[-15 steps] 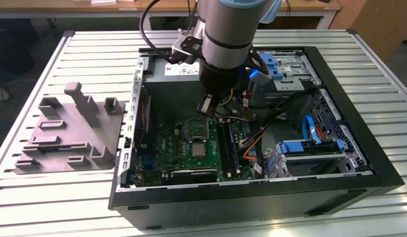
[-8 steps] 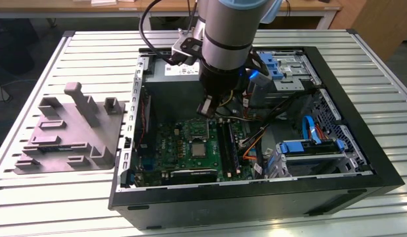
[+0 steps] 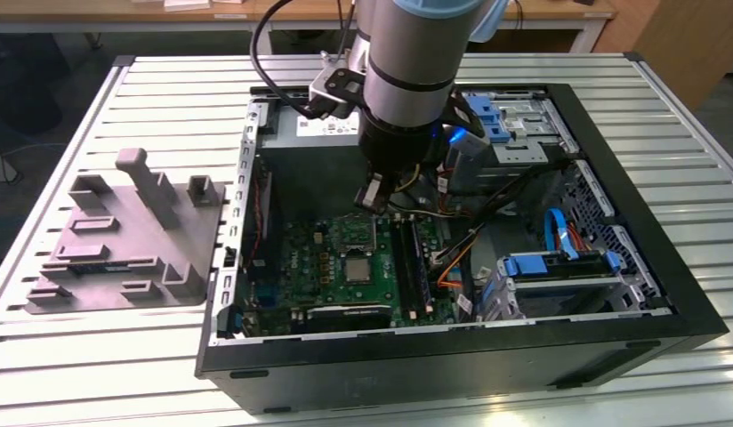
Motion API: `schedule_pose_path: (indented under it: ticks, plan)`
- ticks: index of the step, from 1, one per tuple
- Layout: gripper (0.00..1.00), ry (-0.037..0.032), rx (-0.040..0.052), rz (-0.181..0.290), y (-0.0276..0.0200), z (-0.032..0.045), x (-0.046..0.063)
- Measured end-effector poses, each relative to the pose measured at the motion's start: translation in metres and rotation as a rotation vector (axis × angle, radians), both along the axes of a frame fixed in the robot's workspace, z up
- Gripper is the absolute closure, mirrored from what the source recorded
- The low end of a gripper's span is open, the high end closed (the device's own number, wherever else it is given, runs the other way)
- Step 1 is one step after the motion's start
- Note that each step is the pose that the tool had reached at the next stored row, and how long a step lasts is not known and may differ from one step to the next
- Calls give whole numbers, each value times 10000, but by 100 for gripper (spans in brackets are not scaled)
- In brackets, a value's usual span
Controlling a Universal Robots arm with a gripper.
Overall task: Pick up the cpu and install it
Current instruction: 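Close the cpu cover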
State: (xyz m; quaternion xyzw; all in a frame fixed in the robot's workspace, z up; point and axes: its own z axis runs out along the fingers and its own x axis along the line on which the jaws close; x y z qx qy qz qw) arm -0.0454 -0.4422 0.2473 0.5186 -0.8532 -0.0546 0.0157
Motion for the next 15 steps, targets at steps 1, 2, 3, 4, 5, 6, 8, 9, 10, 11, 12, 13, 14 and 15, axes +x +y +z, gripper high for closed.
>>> schedule_pose_path:
  ticks: [1, 2, 3, 4, 5, 6, 8, 9, 10, 11, 12, 13, 14, 15]
  plan:
    - [89, 0, -1, 0, -1, 0, 0]
    - [89, 0, -1, 1, -4, 0, 0]
    - [89, 0, 0, 2, -9, 0, 0]
    - [89, 0, -1, 1, -14, 0, 0]
    - [89, 0, -1, 1, -19, 0, 0]
    - [89, 0, -2, 0, -23, 0, 0]
    - [89, 0, -3, 0, -29, 0, 0]
    - [89, -1, -9, 0, -32, 0, 0]
    - [89, 0, -20, 0, -34, 0, 0]
    - [89, 1, -30, 0, -35, 0, 0]
    - [89, 1, -37, 0, -36, 1, 0]
    - [89, 0, -41, 0, -37, 0, 0]
    - [89, 1, -43, 0, -37, 0, 0]
    - [89, 0, -44, 0, -37, 0, 0]
